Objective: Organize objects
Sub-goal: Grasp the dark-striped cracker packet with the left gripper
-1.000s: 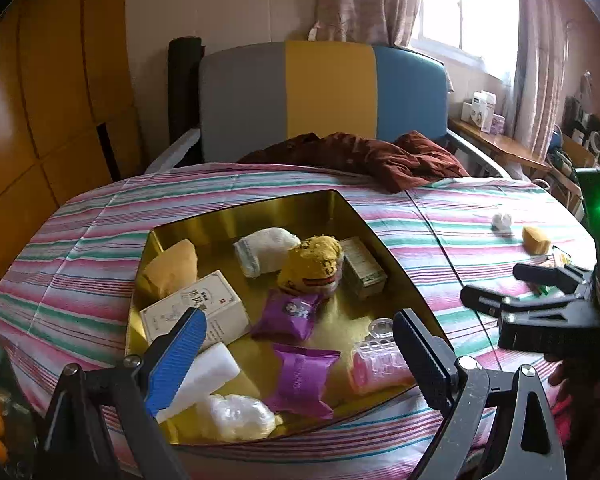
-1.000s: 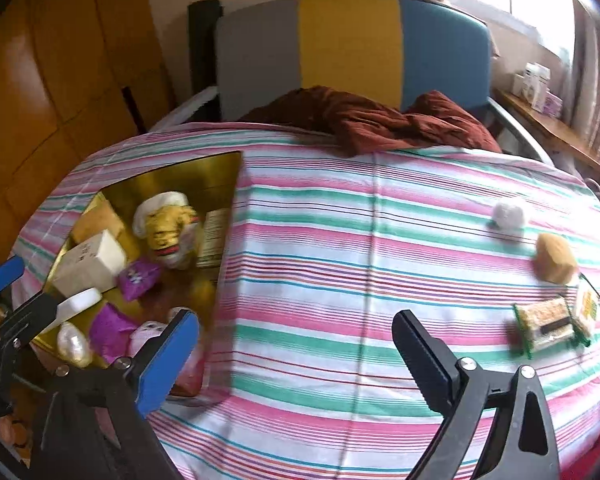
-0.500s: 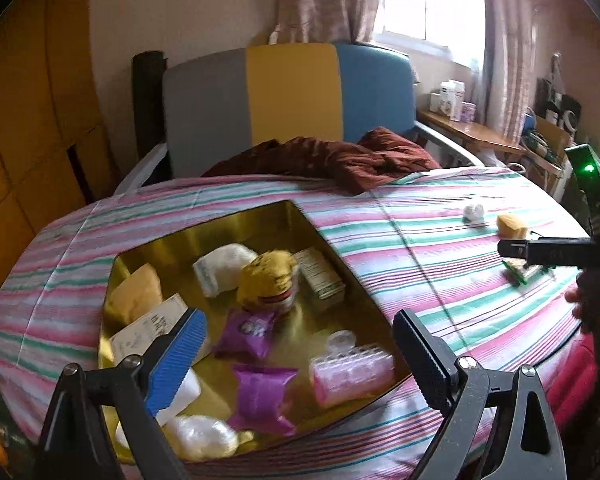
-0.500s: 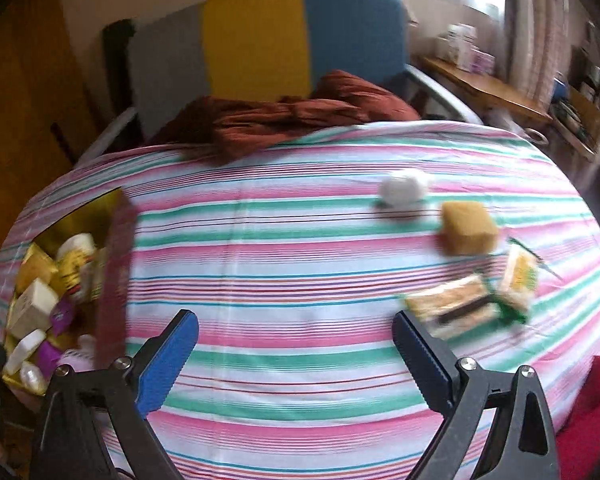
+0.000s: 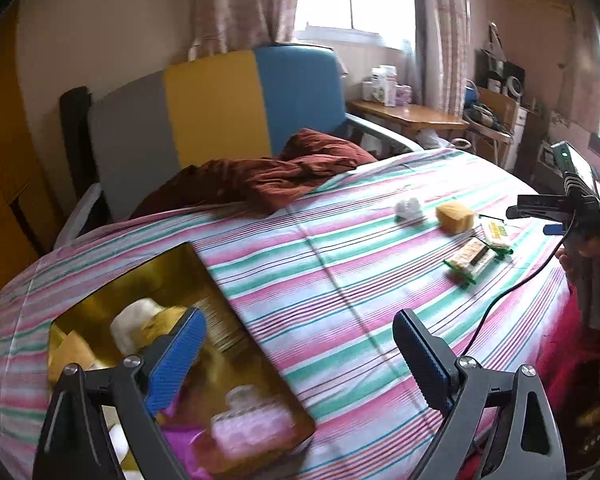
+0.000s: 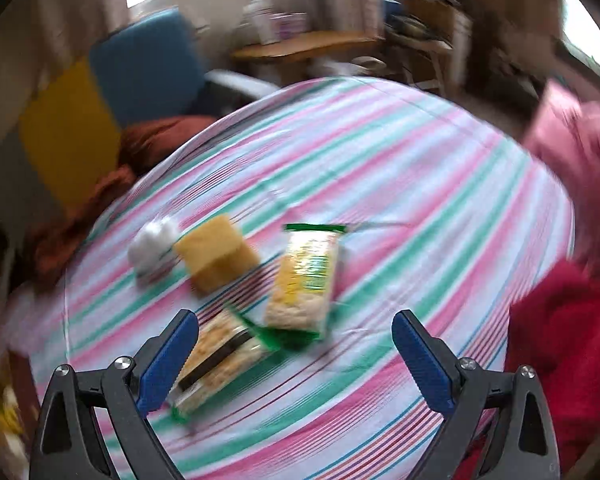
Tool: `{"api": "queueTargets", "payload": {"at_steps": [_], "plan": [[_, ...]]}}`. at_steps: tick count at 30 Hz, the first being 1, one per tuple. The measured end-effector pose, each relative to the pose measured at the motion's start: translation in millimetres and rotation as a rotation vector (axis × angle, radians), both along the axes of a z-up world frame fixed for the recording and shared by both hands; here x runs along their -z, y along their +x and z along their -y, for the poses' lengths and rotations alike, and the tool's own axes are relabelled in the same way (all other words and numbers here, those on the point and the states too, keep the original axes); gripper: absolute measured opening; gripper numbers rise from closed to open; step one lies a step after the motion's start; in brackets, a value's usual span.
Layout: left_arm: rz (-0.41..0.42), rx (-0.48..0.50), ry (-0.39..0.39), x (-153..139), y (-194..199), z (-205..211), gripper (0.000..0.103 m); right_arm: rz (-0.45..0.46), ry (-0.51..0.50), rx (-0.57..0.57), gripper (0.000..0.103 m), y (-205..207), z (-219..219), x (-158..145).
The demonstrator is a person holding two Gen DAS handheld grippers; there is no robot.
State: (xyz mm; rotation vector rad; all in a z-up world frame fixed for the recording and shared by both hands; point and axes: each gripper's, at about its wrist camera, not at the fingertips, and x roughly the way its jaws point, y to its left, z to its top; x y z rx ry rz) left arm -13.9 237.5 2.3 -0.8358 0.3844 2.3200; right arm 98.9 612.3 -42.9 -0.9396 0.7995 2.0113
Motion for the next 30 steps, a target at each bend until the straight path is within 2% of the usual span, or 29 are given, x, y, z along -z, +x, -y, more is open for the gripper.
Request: {"api": "queueTargets", "payload": {"at_steps": [2, 6, 18, 20, 30], "plan": [[-0.001, 0.031, -0.007, 1, -2, -18, 0.095, -0.032, -0.053, 0.058, 0.099, 11, -11, 5], [0.0, 0.095, -0.026, 7, -5, -59, 0.095, -0.089, -0.08, 0.103, 0.099, 24, -19, 4], [-0.007, 0.345, -0.127, 39, -2, -191, 0.09, -0.154, -0.139, 0.108, 0.099, 29, -22, 9], [0.013, 0.397, -0.143, 48, -1, -210, 0.089, -0.17, -0.153, 0.106, 0.099, 30, -23, 10], [0.083, 0.583, -0.176, 83, 9, -275, 0.088, -0.193, -0.199, 0.081, 0.099, 26, -26, 16]]}}
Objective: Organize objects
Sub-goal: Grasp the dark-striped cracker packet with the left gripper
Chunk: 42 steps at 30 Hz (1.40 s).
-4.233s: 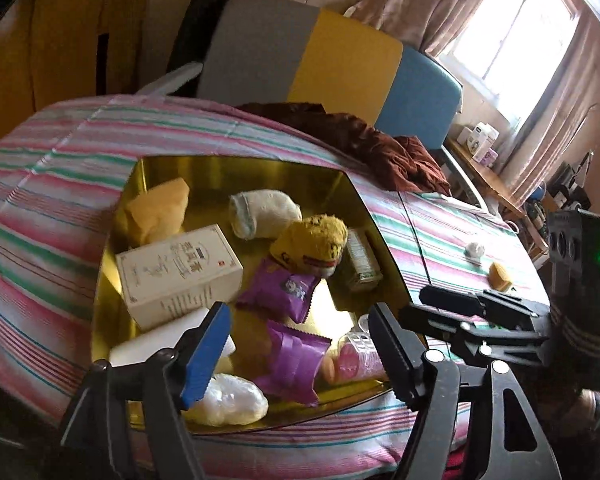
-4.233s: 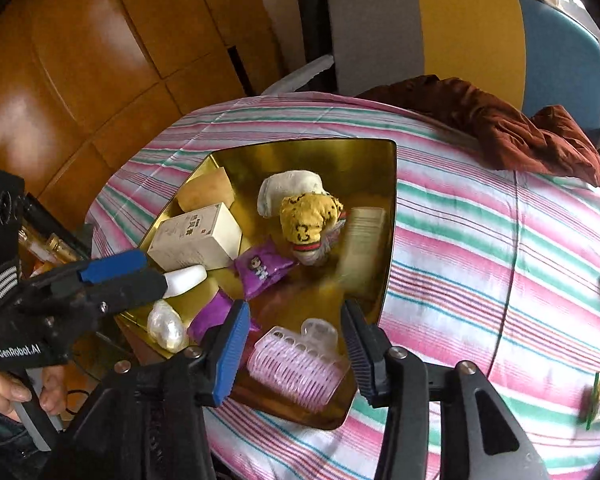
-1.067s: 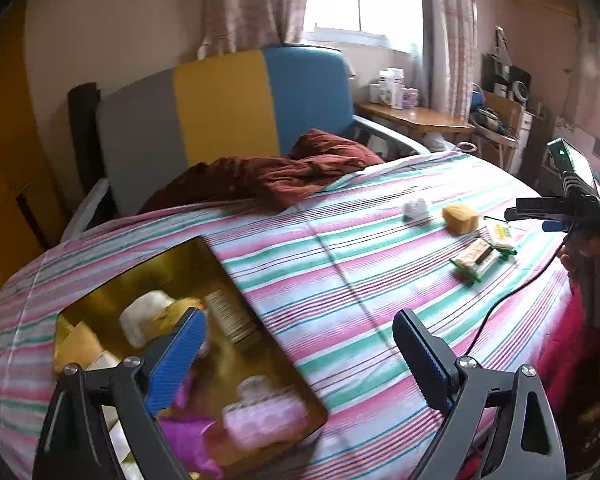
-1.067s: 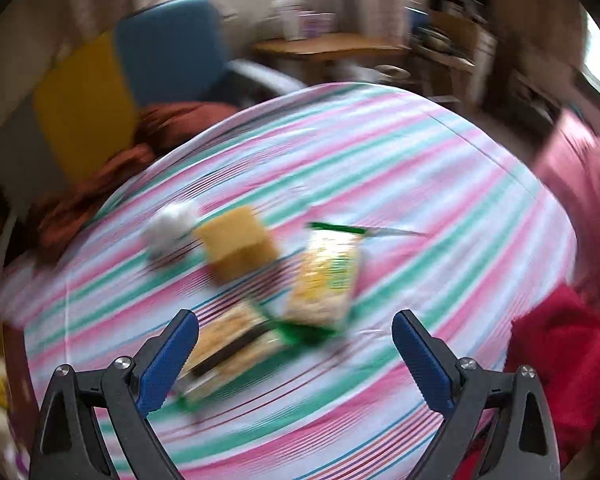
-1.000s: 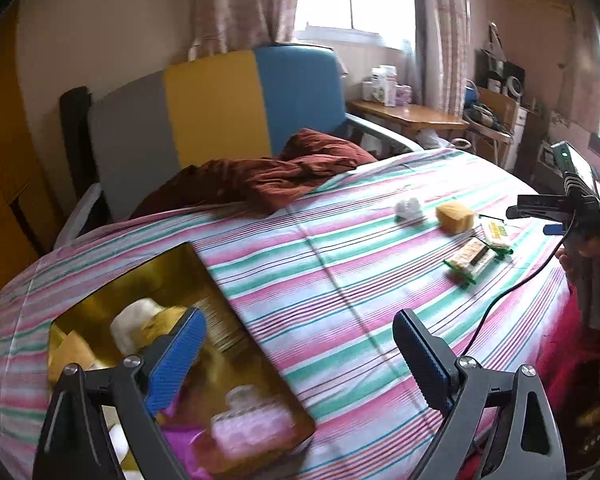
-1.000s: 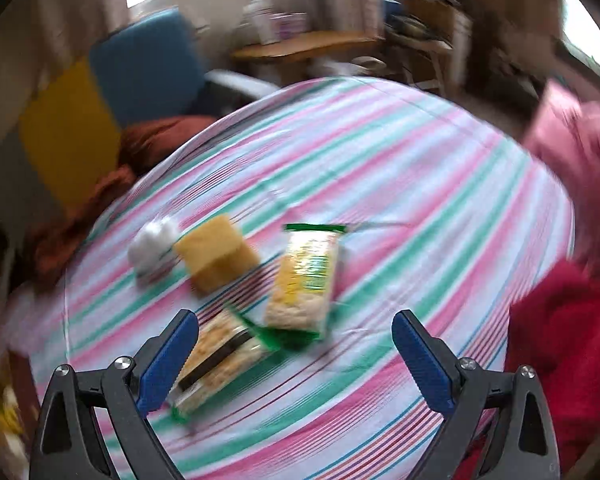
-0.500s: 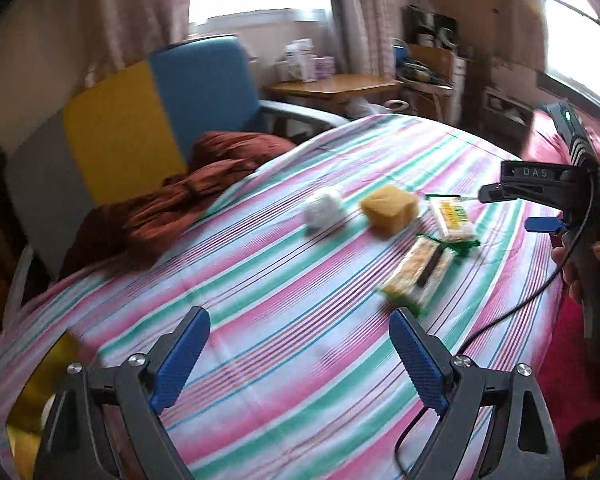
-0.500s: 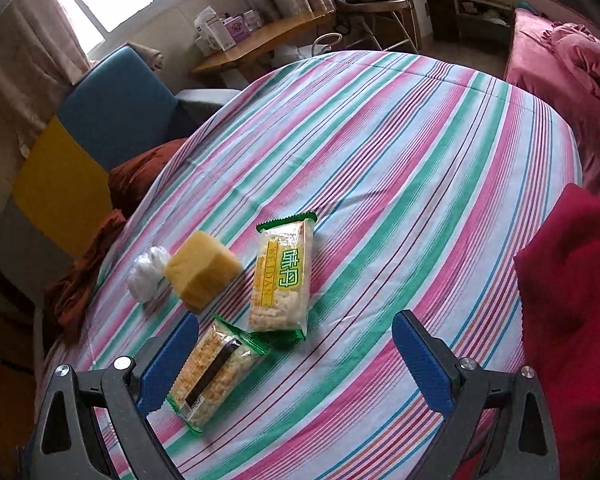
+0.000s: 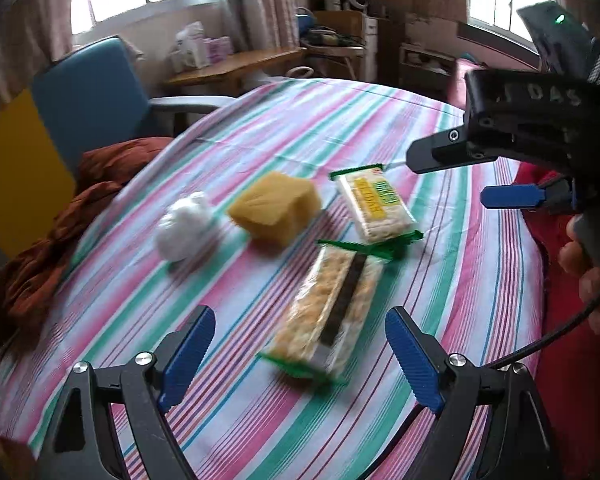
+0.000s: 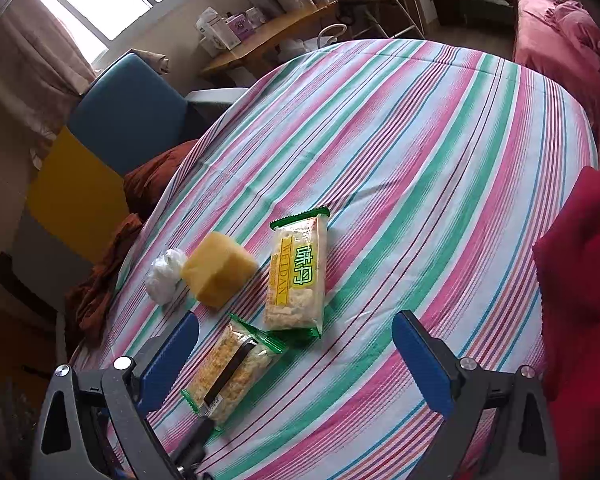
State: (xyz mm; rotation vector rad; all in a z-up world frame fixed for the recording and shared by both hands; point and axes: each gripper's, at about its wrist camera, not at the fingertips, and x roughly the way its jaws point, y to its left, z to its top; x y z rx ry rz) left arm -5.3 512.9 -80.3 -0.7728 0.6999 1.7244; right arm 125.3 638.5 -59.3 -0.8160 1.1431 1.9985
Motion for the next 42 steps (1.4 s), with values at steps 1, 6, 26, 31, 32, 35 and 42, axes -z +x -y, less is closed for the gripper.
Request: {"api": "queueTargets", "payload": {"at_steps": [1, 6, 26, 31, 32, 35, 42], "plan": [[0.011, 0.011, -0.004, 2, 0, -4, 0.087, -0.002, -0.004, 0.0, 0.099, 0, 0, 1], [0.024, 0.046, -0.02, 12, 1, -24, 0.085, -0.003, -0.013, -0.001, 0.099, -1, -2, 3], [0.154, -0.254, -0.055, 39, -41, 19, 0.047, 0.037, -0.017, -0.102, 0.098, -18, 6, 7], [0.134, -0.334, 0.0, 40, -41, 60, 0.047, 0.071, -0.013, -0.153, 0.098, -26, 12, 9], [0.128, -0.335, 0.01, 41, -40, 65, 0.047, 0.076, -0.012, -0.162, 0.098, -27, 13, 10], [0.123, -0.334, 0.019, 43, -41, 68, 0.048, 0.099, -0.007, -0.181, 0.098, -31, 17, 11], [0.121, -0.338, 0.036, 46, -46, 67, 0.048, 0.14, 0.0, -0.184, 0.098, -36, 18, 15]]}}
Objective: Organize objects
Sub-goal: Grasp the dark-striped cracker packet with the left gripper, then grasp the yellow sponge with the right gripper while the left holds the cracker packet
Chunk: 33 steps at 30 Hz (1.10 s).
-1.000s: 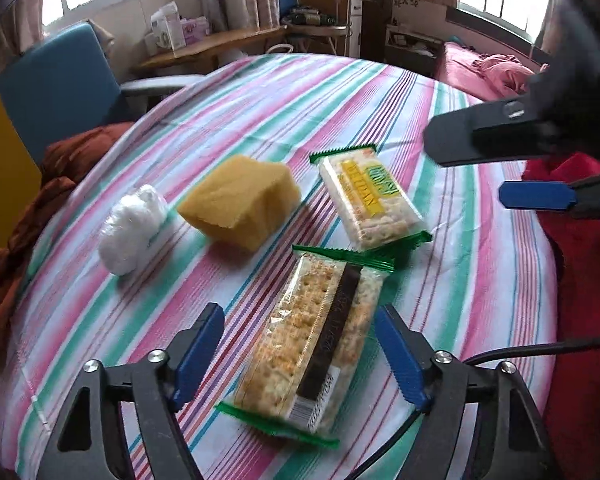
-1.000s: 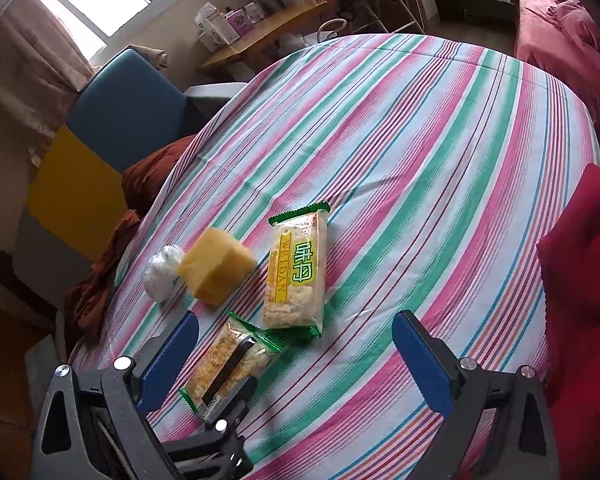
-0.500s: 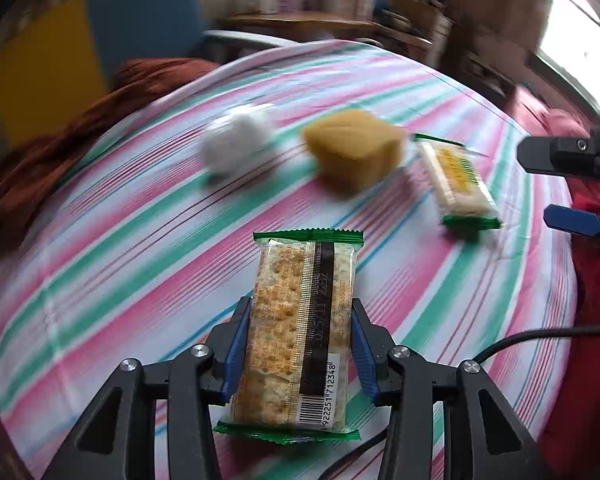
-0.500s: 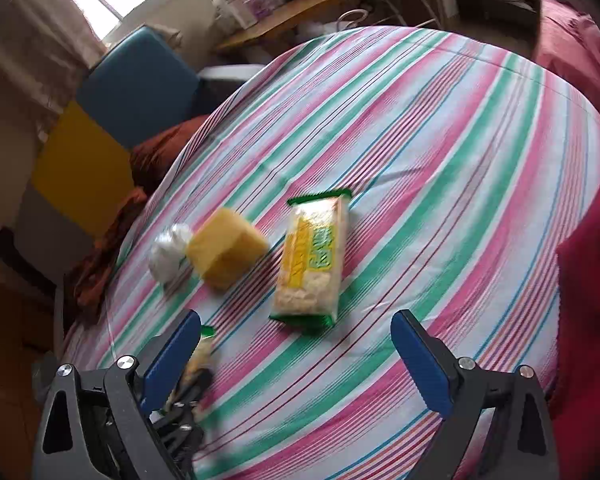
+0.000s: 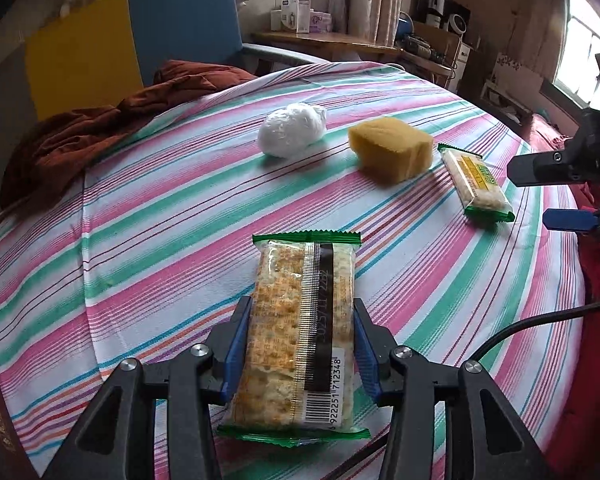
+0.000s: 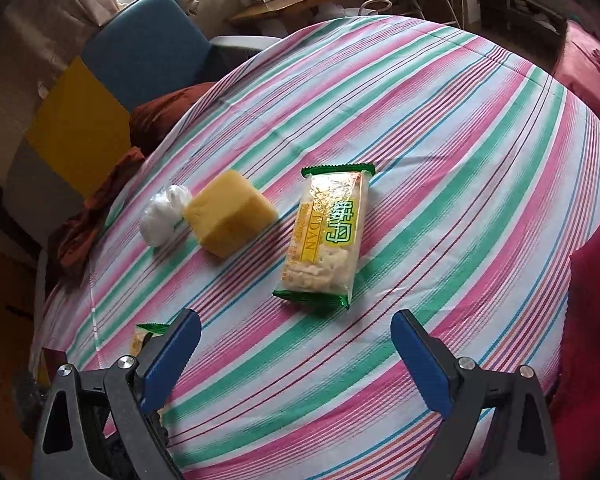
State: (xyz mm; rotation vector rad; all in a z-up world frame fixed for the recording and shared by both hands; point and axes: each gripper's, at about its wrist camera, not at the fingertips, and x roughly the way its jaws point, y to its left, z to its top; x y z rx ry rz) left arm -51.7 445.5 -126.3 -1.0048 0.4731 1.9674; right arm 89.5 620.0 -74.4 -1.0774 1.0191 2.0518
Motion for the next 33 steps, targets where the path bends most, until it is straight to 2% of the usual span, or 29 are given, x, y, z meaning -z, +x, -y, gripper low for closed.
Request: {"api": "queueTargets", "payload": {"at_steps": [8, 12, 19, 23, 30, 32, 33], "plan": [[0.001, -0.001, 0.011, 1, -1, 0, 0.049, 0.043, 0.007, -0.02, 0.098, -5, 2, 3], [0.007, -0.002, 0.016, 1, -1, 0, 0.049, 0.085, 0.029, -0.088, 0.098, -19, 7, 2], [0.022, -0.002, 0.028, 0, -2, 2, 0.049, 0.147, 0.166, -0.204, 0.098, -71, 1, -13], [0.028, -0.002, 0.034, 0, -2, 3, 0.049, 0.186, 0.239, -0.273, 0.098, -109, -10, -4], [0.036, 0.002, 0.044, 0, -2, 4, 0.048, 0.193, 0.228, -0.348, 0.098, -135, -18, 23], [0.036, 0.002, 0.045, 0, -2, 4, 0.048, 0.214, 0.23, -0.359, 0.09, -136, -19, 30], [0.038, 0.001, 0.047, 0, -2, 4, 0.048, 0.219, 0.233, -0.366, 0.077, -136, -19, 31]]}}
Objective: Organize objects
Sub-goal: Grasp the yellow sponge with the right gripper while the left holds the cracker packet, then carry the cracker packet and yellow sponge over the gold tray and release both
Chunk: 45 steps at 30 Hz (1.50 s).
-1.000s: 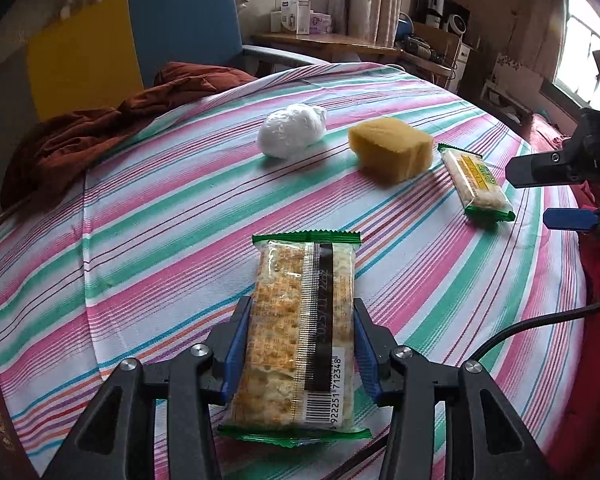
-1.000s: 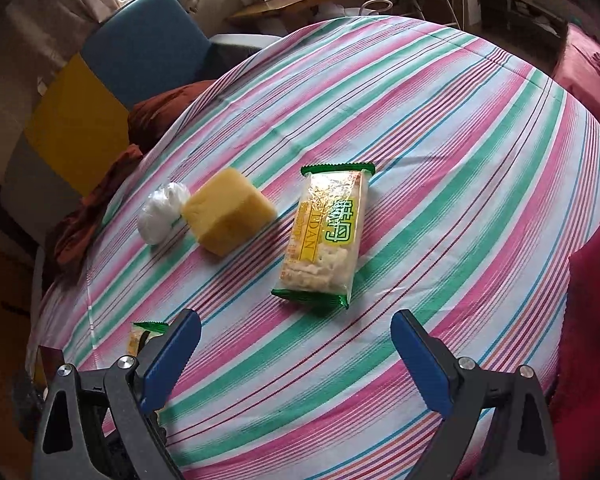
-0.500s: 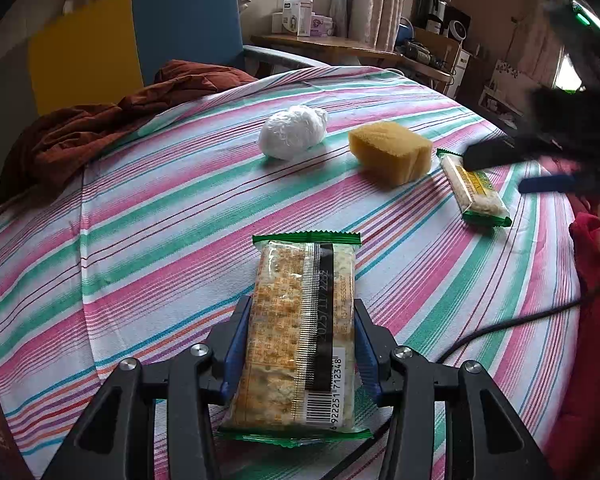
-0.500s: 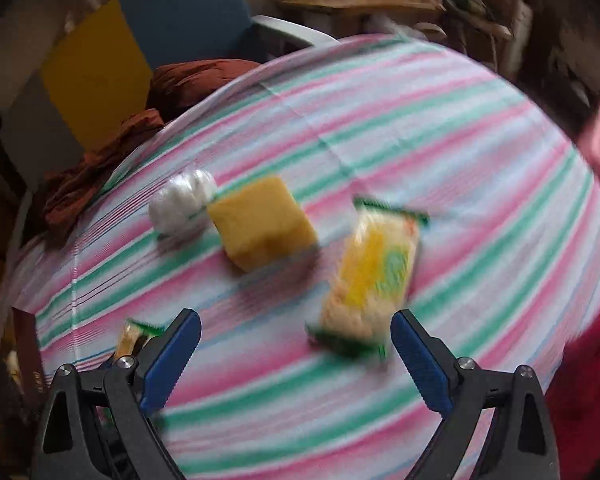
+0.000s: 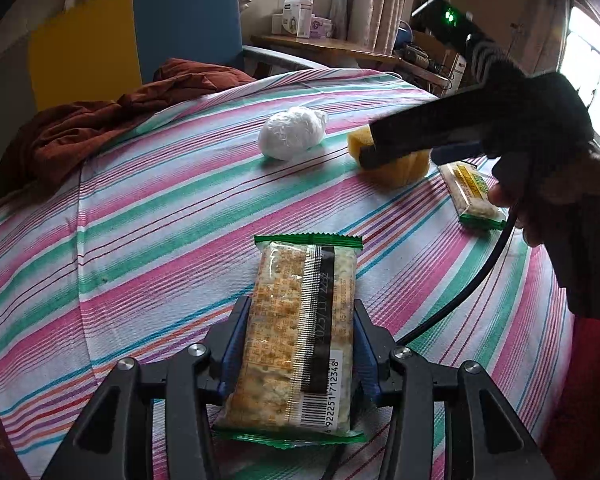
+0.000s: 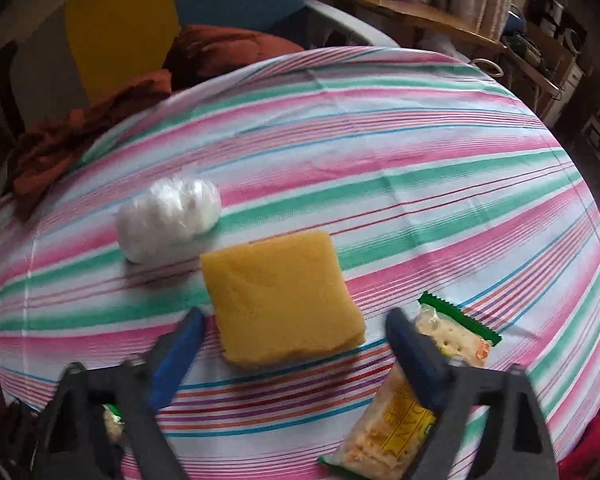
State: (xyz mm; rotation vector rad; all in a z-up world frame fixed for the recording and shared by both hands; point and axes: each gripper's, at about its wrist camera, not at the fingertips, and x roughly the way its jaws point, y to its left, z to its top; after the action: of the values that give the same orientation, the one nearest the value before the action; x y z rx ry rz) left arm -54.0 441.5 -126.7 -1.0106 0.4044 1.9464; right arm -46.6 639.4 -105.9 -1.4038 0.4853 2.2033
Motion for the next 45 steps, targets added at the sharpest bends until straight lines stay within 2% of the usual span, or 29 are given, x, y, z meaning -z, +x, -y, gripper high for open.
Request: {"api": "queueTargets", "payload": {"at_steps": [1, 4, 13, 19, 28, 35, 45], "plan": [[0.003, -0.001, 0.003, 0, -1, 0, 0.048, 0.013, 0.007, -0.001, 0.068, 1, -1, 2], [0.02, -0.001, 0.016, 0, -4, 2, 0.048, 0.008, 0.009, -0.012, 0.063, 3, 1, -1], [0.097, -0.027, 0.081, -1, -11, 13, 0.047, -0.055, 0.001, -0.077, 0.062, 5, 14, -16], [0.076, -0.055, 0.071, -4, -5, 18, 0.046, -0.071, 0.019, -0.166, 0.062, -1, 31, -19], [0.009, -0.156, -0.002, -16, 5, 41, 0.045, -0.048, 0.048, -0.299, 0.062, -12, 68, -13], [-0.071, -0.186, 0.055, -54, 13, 72, 0.045, -0.036, 0.077, -0.341, 0.062, -12, 88, -10], [-0.134, -0.235, 0.128, -107, 20, 115, 0.045, 0.012, 0.06, -0.353, 0.062, -12, 102, -2]]}}
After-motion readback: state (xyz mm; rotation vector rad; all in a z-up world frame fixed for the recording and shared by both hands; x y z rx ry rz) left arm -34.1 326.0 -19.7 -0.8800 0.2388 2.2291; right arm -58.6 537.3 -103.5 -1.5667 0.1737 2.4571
